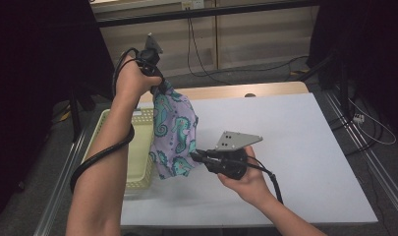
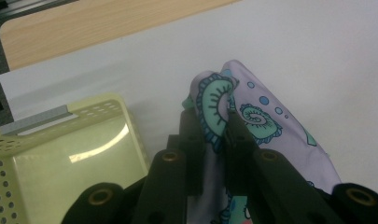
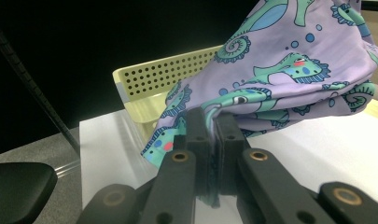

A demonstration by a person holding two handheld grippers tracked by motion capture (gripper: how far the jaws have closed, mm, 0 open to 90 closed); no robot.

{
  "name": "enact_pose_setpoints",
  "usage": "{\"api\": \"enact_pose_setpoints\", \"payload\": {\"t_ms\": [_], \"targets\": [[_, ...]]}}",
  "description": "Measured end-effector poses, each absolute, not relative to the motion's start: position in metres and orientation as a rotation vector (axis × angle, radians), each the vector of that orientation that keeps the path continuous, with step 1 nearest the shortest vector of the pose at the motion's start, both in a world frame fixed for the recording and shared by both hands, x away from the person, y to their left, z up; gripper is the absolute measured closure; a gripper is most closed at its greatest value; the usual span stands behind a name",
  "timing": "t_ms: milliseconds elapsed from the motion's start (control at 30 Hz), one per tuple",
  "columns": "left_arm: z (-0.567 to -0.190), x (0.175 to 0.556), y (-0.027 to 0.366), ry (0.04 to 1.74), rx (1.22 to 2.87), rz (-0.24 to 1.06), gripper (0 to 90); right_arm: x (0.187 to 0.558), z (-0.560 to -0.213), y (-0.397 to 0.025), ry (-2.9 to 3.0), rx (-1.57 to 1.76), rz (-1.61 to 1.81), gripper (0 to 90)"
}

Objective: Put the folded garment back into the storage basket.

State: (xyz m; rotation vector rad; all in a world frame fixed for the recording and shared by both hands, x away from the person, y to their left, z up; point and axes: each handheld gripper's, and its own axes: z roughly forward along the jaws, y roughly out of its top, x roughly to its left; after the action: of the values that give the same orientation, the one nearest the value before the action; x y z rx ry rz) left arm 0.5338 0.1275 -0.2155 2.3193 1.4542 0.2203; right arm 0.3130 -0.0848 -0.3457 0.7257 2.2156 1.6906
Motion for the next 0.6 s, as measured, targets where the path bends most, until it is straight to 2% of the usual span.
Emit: {"api": "enact_pose_setpoints", "payload": {"t_ms": [600], "targets": [[-0.198,0.532,0.133,1.445,2.338,0.254,81.2,0.316,-0.334,-0.079,2.206,0.7,1.704,86.6]]}}
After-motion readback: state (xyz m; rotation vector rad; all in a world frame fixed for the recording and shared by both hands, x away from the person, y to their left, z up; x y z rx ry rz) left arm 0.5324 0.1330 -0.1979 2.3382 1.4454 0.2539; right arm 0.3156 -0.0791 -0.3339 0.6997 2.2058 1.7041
